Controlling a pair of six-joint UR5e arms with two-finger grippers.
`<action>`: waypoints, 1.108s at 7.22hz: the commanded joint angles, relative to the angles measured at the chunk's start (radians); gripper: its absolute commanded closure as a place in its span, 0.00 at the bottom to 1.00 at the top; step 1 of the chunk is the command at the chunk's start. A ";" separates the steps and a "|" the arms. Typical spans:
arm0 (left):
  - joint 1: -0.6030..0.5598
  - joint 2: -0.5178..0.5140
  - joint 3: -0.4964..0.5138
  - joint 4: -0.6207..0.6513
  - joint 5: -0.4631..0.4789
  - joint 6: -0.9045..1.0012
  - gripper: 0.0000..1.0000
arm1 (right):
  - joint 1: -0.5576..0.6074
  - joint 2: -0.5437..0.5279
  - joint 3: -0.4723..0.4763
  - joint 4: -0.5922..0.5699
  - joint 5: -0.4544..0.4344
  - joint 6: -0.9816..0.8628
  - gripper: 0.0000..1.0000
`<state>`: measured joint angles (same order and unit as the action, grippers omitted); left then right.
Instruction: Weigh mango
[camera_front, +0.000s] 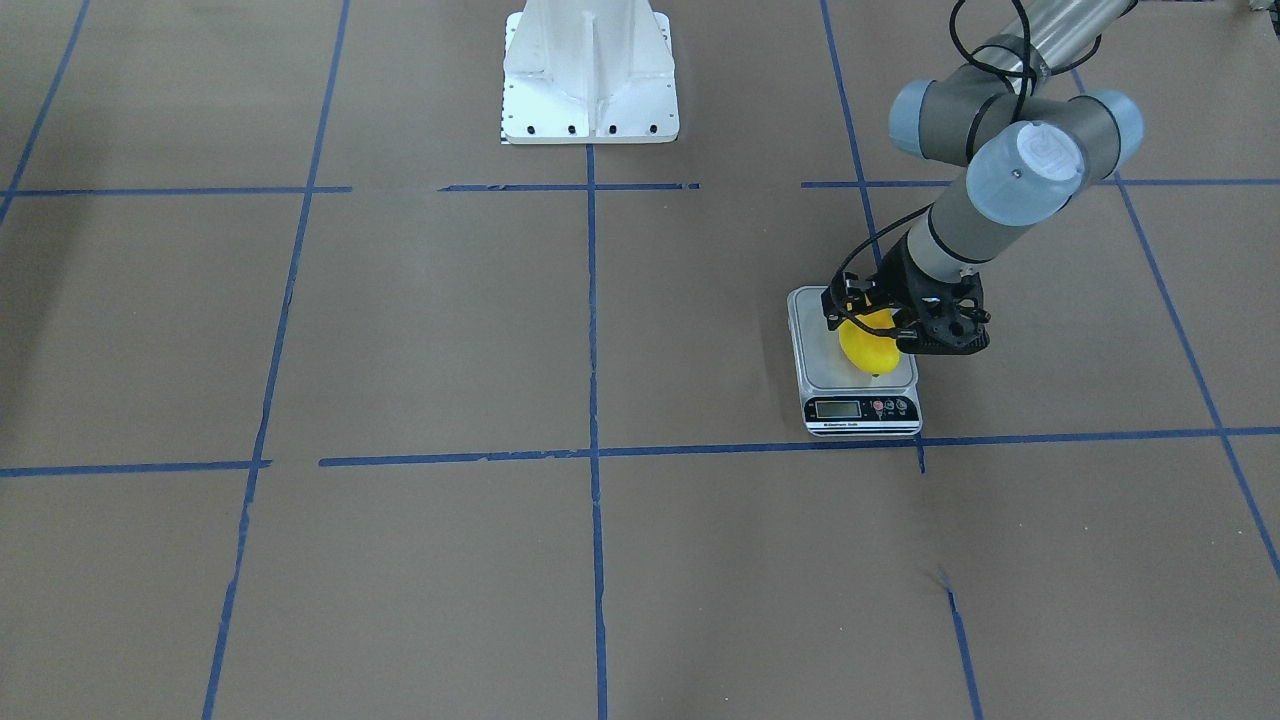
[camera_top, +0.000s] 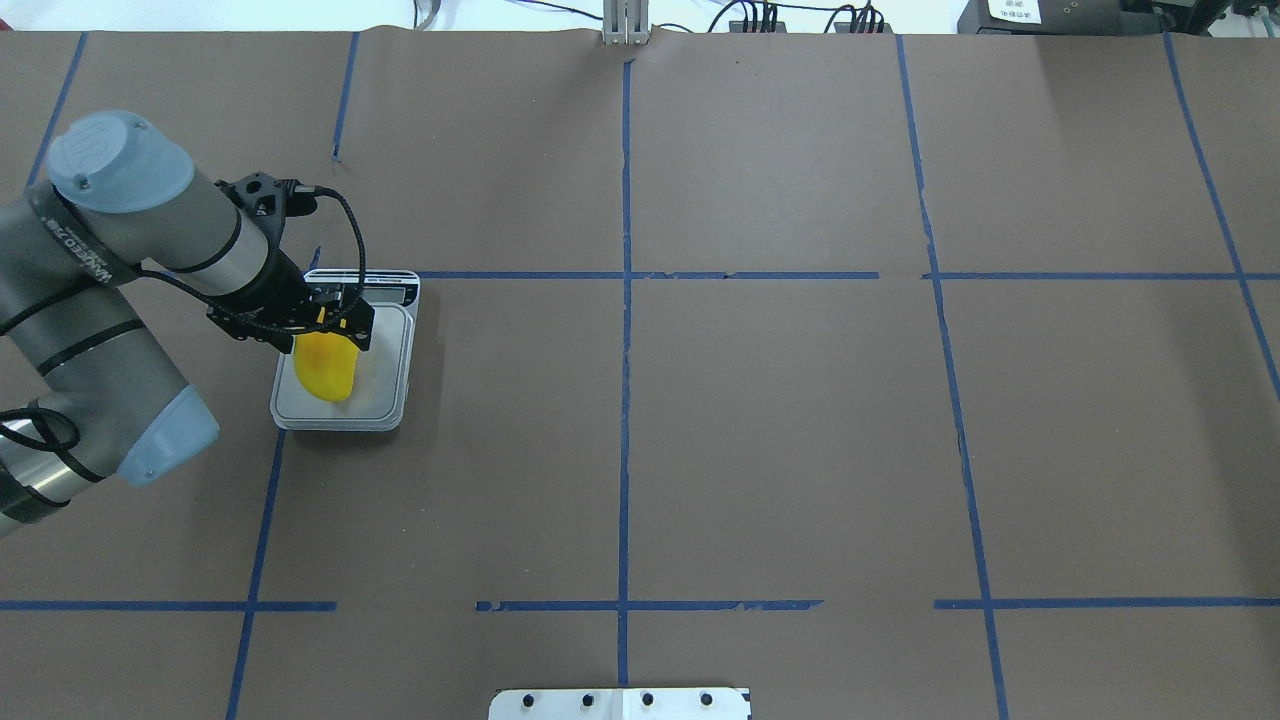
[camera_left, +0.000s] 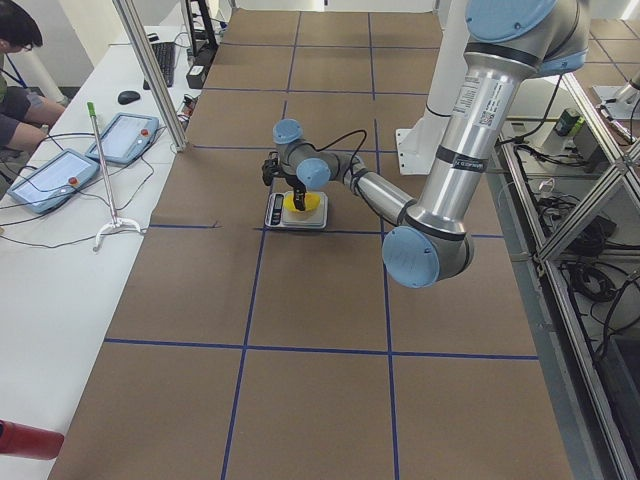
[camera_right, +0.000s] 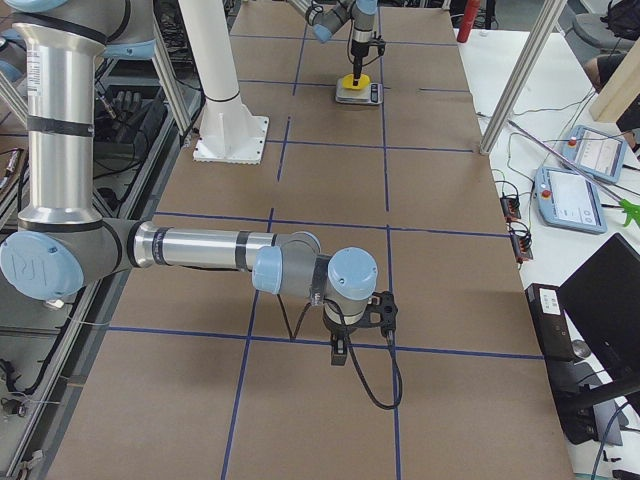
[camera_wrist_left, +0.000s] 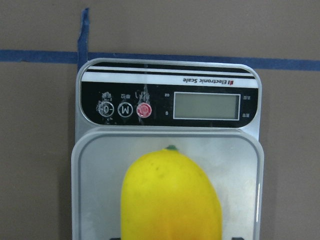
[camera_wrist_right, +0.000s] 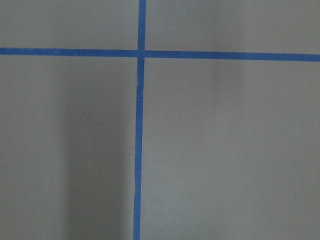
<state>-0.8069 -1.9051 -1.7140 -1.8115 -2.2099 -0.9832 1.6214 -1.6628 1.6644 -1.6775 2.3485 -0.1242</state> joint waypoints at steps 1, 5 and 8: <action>-0.064 0.067 -0.137 -0.005 -0.005 0.005 0.00 | 0.000 0.000 0.000 0.001 0.002 0.000 0.00; -0.350 0.237 -0.121 0.020 -0.014 0.518 0.00 | 0.000 0.000 0.000 -0.001 0.000 0.000 0.00; -0.619 0.349 0.008 0.020 -0.053 0.925 0.00 | 0.000 0.000 0.000 -0.001 0.000 0.000 0.00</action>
<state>-1.3265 -1.5888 -1.7633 -1.7960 -2.2554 -0.2211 1.6214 -1.6628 1.6644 -1.6782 2.3485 -0.1243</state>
